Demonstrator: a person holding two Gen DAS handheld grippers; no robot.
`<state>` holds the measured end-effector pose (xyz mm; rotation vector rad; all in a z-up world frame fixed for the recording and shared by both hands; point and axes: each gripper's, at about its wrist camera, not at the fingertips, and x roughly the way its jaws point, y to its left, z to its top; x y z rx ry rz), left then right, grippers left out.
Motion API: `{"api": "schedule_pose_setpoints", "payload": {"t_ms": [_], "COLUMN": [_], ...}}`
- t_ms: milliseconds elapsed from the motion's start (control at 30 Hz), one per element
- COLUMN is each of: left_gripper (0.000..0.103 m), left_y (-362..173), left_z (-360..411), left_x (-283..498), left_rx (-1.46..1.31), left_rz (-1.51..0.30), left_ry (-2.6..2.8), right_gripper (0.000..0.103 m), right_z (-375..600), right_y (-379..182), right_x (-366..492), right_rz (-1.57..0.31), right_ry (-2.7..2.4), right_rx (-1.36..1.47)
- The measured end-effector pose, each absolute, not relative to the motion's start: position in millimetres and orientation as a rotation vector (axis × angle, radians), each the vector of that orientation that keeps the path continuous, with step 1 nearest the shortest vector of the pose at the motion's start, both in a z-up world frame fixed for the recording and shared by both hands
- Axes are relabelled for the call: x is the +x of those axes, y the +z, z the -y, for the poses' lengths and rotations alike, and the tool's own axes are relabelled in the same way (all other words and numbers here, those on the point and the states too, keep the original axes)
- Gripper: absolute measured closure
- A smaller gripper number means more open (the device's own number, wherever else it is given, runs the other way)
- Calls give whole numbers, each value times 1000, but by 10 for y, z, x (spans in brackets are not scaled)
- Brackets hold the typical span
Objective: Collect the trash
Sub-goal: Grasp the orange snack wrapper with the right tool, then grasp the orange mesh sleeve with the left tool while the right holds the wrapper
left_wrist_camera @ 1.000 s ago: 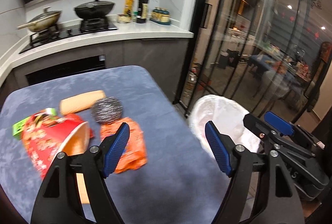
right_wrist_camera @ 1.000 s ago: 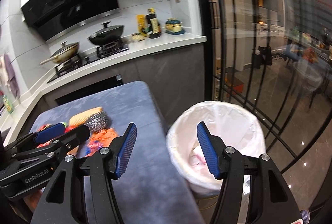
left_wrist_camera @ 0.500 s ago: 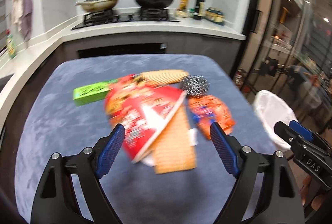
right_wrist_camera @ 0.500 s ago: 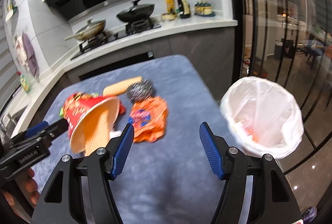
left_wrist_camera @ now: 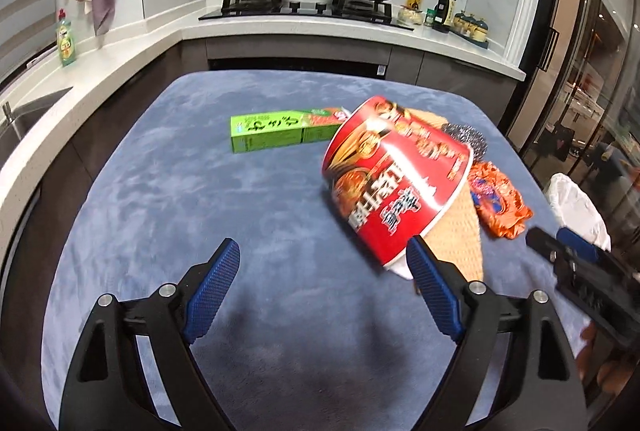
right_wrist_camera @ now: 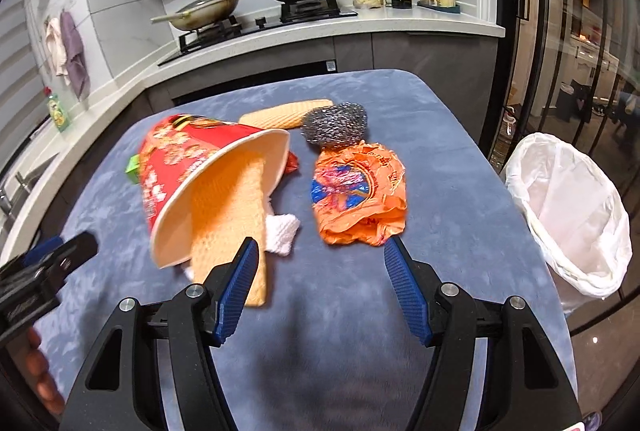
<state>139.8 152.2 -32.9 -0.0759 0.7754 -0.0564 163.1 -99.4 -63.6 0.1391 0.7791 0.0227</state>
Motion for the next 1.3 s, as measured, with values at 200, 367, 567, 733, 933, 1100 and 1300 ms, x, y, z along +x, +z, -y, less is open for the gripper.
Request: {"api": "schedule_pose_setpoints", "payload": {"t_ms": [200, 367, 567, 733, 933, 1100, 1300], "left_gripper": [22, 17, 14, 14, 14, 14, 14], "left_y": [-444, -498, -544, -606, -653, -698, -750], "left_z": [-1481, -1349, -1193, -1109, -1031, -919, -732], "left_x": [1423, 1435, 1442, 1481, 1524, 1551, 1595], "left_rx": [-91, -85, -60, -50, -62, -81, -100], "left_rz": [-807, -816, -823, -844, -866, -884, -895], "left_ry": [-76, -101, -132, -146, -158, -185, -216], "right_gripper": [40, 40, 40, 58, 75, 83, 84], "right_z": [1183, 1264, 1334, 1396, 1415, 1474, 1620], "right_y": [-747, -870, -1090, -1228, -1183, -1102, -960], "right_x": [1934, 2187, 2395, 2432, 2321, 2142, 1863], "right_rz": [-784, -801, -848, -873, -850, -828, -790], "right_ry": [-44, -84, -83, -71, -45, -40, -49], "right_rx": [172, 174, 207, 245, 256, 265, 290]}}
